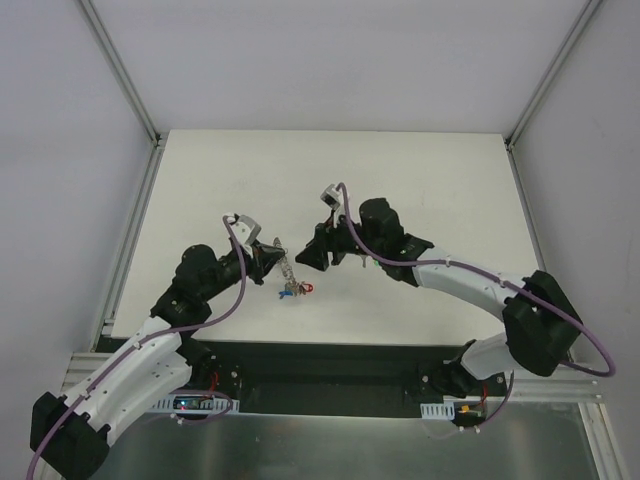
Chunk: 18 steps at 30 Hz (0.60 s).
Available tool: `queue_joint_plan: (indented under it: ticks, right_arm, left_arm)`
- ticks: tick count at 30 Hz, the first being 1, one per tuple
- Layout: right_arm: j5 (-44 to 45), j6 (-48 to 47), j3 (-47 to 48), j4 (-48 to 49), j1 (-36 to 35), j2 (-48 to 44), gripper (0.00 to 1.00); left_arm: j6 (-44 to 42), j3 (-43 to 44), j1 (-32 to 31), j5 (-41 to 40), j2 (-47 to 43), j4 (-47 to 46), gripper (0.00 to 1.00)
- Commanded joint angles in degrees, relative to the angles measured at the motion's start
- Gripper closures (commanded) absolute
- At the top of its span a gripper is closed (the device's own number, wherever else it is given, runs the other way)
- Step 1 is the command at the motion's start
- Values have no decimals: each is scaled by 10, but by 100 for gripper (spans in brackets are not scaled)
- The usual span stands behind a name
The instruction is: Put the keys on the keyring
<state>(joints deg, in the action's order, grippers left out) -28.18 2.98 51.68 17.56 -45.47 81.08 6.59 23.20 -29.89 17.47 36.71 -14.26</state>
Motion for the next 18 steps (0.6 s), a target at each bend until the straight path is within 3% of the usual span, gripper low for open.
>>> queue_joint_plan:
  ticks: [1, 6, 9, 18]
  right_arm:
    - [11, 51, 16, 93, -41, 43, 39]
    - [-39, 84, 12, 147, -72, 72, 41]
    - [-50, 81, -17, 153, -66, 40, 43]
    - [-148, 64, -48, 143, 76, -44, 55]
  left_arm:
    - [10, 22, 5, 41, 18, -72, 100]
    - [33, 7, 5, -1, 29, -124, 100]
    - [38, 3, 5, -1, 36, -139, 100]
    - [42, 15, 7, 77, 50, -157, 100]
